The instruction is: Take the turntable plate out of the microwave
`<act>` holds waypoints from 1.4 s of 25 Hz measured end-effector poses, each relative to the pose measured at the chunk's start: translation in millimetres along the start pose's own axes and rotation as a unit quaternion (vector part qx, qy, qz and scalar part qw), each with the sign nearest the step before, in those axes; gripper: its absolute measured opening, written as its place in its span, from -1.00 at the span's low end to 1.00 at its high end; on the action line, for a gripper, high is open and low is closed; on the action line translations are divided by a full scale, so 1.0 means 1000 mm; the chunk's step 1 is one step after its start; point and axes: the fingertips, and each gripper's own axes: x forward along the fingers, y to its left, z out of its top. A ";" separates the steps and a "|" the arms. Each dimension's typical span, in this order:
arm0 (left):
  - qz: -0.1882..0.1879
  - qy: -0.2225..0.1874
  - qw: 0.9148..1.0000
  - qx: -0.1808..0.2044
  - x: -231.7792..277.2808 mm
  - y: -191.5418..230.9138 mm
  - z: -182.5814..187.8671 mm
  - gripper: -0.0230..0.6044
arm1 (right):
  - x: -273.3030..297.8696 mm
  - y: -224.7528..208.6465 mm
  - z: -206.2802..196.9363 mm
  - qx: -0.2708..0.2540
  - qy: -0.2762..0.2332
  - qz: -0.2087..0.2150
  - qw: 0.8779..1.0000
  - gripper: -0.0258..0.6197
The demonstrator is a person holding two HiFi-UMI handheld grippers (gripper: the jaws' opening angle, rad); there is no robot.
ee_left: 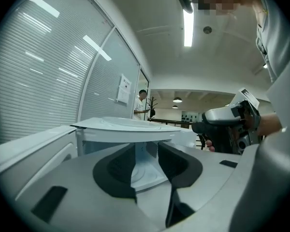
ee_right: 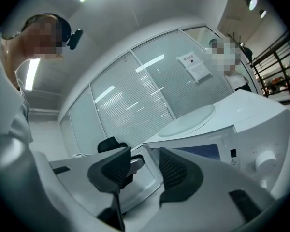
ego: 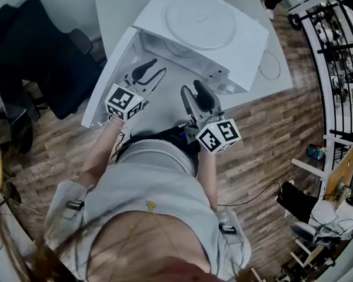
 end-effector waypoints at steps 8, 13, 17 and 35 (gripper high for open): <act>-0.030 -0.009 0.999 -0.017 -0.017 -0.004 -0.002 -0.78 | -0.001 0.010 -0.002 -0.135 0.004 -0.094 0.986 -0.64; -0.046 -0.014 0.999 -0.022 -0.021 -0.014 0.001 -0.81 | -0.010 0.016 0.004 -0.173 -0.013 -0.106 0.979 -0.74; -0.061 -0.021 0.998 -0.029 -0.023 -0.026 0.007 -0.82 | -0.019 0.017 0.007 -0.192 -0.023 -0.107 0.975 -0.76; -0.143 -0.070 0.987 -0.032 -0.037 -0.089 0.068 -0.82 | -0.036 0.043 0.038 -0.248 -0.054 -0.062 0.965 -0.85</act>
